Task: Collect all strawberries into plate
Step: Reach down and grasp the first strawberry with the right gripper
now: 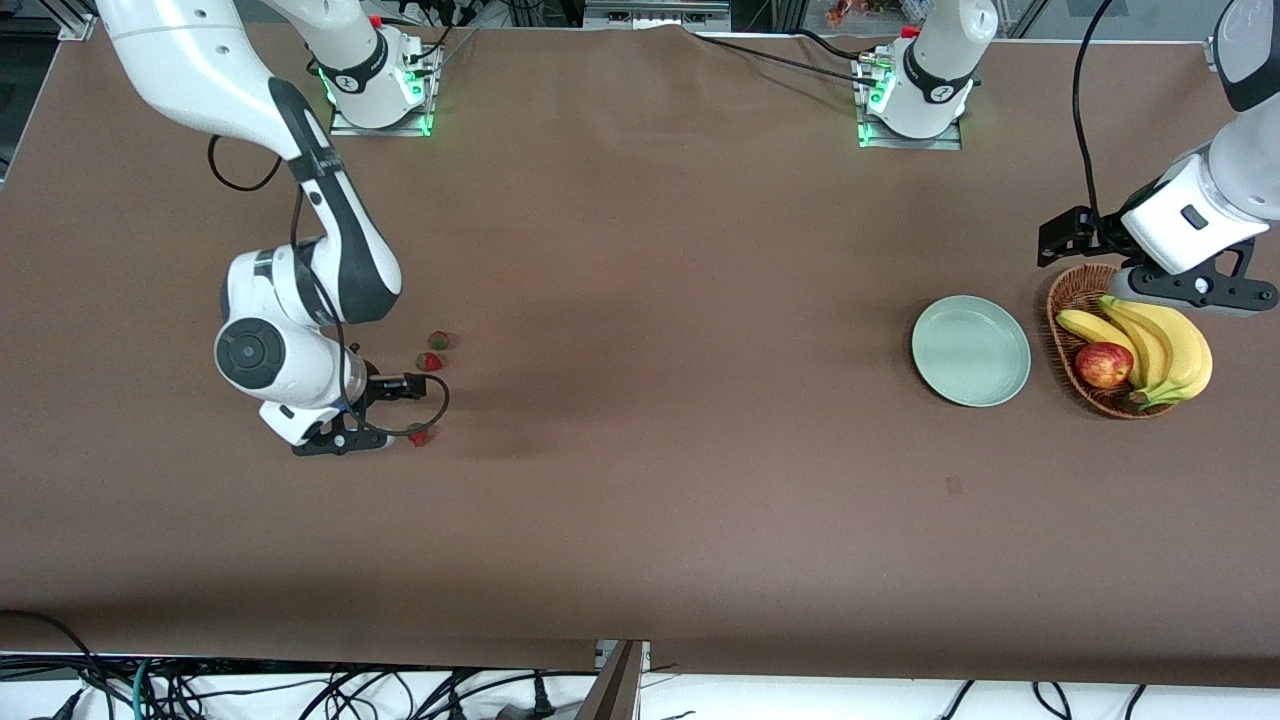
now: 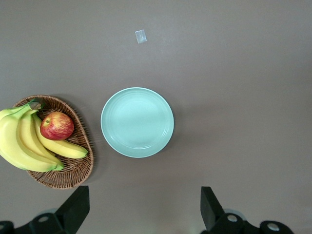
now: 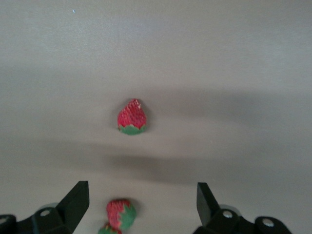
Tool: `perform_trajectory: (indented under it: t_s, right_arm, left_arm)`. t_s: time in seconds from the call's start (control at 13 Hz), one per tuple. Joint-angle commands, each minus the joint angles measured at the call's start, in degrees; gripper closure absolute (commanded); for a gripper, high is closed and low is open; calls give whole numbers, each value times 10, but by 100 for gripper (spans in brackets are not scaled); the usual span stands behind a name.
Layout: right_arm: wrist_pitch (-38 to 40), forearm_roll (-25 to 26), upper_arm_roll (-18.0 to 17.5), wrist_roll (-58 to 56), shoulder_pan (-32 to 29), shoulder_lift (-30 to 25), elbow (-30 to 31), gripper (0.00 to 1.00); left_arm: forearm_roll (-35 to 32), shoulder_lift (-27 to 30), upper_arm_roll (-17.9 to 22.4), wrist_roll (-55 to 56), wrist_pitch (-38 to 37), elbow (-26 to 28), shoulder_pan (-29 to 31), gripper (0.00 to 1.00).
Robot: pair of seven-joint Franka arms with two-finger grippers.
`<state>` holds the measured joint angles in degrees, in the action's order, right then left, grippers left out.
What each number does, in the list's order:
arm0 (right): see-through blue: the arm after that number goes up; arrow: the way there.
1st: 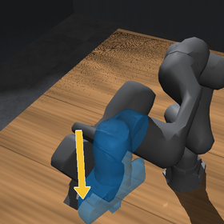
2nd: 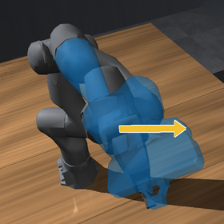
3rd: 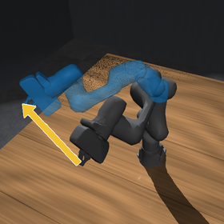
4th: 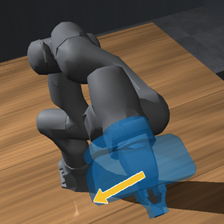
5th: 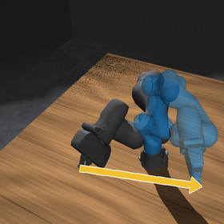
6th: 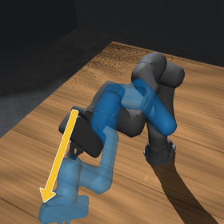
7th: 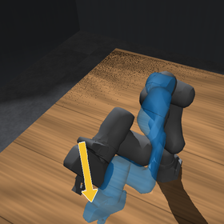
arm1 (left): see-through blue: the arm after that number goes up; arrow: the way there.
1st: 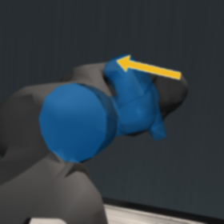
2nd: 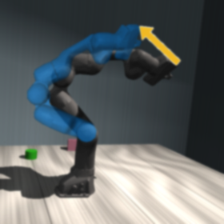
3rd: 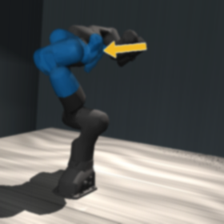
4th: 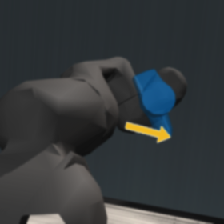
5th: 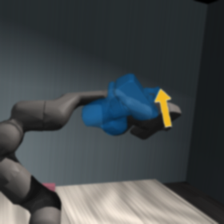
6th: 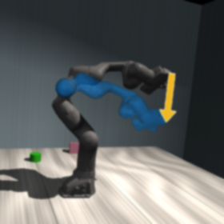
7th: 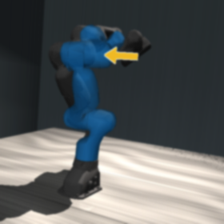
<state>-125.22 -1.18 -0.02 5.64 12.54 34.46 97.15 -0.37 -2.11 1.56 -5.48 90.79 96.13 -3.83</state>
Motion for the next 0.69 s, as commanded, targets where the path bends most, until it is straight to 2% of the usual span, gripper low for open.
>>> perform_trajectory:
  t_s: [0.0,0.31,0.46,0.62]
  right_arm:
    - [-32,-14,-2,-12,6,22,-8,6]
    - [-86,-14,-2,-12,6,61,-20,19]
    - [-93,-13,-2,-12,6,64,-20,32]
    - [-94,-13,-2,-12,6,69,-25,34]
  left_arm:
    - [-1,5,3,24,14,7,-6,0]
    - [0,5,3,49,26,10,-5,0]
    - [2,5,3,51,26,10,-5,0]
    - [4,4,3,52,26,10,-6,0]
